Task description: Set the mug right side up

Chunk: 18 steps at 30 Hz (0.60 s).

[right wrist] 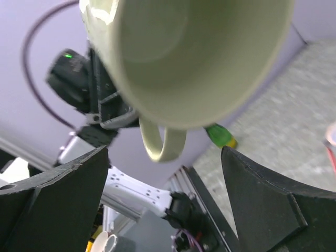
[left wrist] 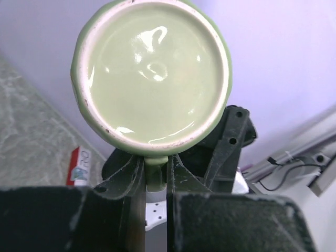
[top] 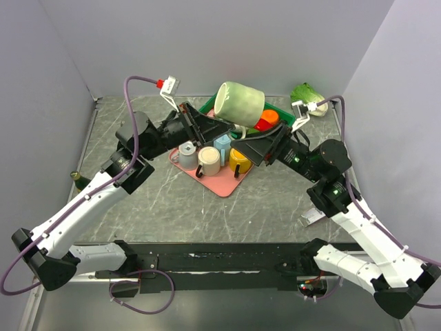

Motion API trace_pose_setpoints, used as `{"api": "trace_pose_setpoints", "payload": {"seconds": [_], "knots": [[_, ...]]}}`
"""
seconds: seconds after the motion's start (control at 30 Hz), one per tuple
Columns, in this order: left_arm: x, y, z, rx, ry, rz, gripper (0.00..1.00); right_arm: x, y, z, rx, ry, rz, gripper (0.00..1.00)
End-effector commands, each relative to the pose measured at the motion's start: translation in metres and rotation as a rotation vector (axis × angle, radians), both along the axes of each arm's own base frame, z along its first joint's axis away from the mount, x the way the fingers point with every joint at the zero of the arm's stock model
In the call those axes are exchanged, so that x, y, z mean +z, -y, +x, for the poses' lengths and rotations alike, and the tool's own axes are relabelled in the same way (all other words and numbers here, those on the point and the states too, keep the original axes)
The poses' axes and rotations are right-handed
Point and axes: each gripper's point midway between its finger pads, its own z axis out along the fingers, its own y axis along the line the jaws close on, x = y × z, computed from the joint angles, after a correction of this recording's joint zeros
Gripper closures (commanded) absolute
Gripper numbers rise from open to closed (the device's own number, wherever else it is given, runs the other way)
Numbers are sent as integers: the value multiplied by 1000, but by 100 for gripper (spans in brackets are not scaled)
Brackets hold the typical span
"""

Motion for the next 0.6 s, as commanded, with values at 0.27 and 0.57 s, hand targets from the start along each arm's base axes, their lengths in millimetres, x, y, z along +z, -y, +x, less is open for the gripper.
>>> {"api": "trace_pose_setpoints", "payload": {"seconds": [0.27,0.57], "knots": [[89,-32,-57,-103,237,-243,99,69,6,-18,50,174,214,33],[71,-32,-55,-99,192,-241,99,60,-10,-9,78,81,203,57]]}}
